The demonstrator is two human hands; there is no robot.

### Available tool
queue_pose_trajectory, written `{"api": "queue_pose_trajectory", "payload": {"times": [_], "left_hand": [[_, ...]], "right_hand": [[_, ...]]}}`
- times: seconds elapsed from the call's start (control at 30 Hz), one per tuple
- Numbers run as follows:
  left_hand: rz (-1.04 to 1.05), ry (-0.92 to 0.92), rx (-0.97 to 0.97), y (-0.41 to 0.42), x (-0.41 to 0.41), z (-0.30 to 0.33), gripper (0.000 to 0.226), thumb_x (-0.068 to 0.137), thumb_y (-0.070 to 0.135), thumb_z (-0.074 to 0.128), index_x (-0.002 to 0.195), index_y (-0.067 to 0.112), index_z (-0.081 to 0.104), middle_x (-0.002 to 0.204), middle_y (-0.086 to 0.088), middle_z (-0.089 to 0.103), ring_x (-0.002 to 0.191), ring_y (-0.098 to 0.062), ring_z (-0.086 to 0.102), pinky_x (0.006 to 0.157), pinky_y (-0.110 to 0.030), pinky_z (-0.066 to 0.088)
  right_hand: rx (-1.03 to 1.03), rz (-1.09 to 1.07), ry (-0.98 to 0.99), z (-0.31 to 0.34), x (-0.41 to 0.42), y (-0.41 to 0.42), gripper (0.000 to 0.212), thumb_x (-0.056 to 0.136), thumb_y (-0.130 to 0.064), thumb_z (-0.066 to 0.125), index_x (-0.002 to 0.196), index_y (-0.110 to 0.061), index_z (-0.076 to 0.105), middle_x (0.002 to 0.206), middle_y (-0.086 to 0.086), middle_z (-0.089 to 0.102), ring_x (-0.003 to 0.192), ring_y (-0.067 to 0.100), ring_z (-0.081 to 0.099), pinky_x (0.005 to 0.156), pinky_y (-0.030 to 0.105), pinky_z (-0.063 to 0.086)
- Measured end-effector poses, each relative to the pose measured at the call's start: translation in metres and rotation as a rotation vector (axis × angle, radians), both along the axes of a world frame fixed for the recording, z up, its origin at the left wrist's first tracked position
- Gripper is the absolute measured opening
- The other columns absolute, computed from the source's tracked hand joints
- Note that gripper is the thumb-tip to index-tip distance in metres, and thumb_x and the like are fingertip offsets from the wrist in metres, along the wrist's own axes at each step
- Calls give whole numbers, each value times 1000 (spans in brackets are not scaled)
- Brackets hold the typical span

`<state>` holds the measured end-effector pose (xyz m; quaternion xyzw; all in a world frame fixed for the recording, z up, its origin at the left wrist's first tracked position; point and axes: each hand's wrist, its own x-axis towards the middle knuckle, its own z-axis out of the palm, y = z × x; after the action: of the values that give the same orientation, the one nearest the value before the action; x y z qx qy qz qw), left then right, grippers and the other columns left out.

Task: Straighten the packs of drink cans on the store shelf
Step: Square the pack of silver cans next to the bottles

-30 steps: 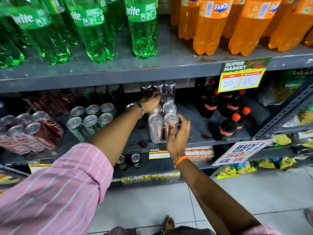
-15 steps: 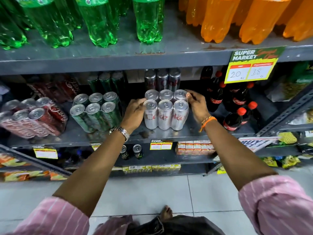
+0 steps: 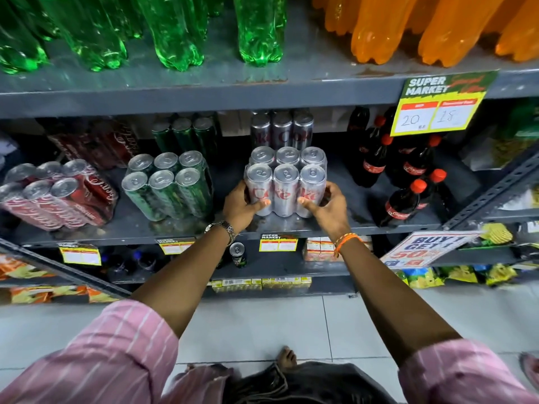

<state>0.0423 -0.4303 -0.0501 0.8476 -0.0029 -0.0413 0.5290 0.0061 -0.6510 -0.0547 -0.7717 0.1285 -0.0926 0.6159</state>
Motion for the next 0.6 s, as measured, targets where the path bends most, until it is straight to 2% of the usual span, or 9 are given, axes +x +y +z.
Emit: {"api": "queue_pose_trajectory", "payload": {"times": [0.1,0.2,0.3,0.43,0.5,0.6], "left_hand": [[-1,-58,23,0,-6,-4,57,73,19,83,123,8,59,118,-10,73,103,-22,71,92,-38,58],[-6,-108,60,-1,-12,-8,58,70,30,83,121,14,61,113,-6,75,93,-16,71,84,-30,58],[-11,-129,54,-1,-15,-8,60,66,38,81,118,15,62,109,-2,75,88,-13,70,79,-25,57],[0,-141,59,-1,-17,-9,57,65,39,84,113,16,64,101,4,73,84,-10,70,74,-19,56],[-7,-150,56,-1,-18,-10,57,65,40,85,112,16,64,99,6,73,85,-10,71,74,-21,58],[-9,-156,51,-1,-19,-12,57,66,39,85,113,16,64,104,-1,77,90,-15,74,79,-31,61]], "right_hand": [[-22,20,4,-3,1,-6,55,69,-10,89,112,-16,56,121,16,69,113,29,67,102,45,54],[-32,16,-3,-7,-2,-11,54,68,-12,88,111,-20,57,115,11,70,107,23,68,101,46,55],[-32,6,-19,-8,-4,-12,54,67,-16,88,110,-24,57,117,12,70,110,26,68,102,49,54],[-44,-12,-22,-10,-4,-11,54,66,-16,86,110,-24,57,117,13,70,111,29,68,102,50,54],[-56,-16,-24,-12,-5,-12,53,67,-13,86,110,-24,57,116,11,71,109,27,69,101,49,55],[-61,-21,-33,-13,-6,-11,52,68,-10,86,111,-22,58,116,11,70,110,26,69,101,48,55]]}}
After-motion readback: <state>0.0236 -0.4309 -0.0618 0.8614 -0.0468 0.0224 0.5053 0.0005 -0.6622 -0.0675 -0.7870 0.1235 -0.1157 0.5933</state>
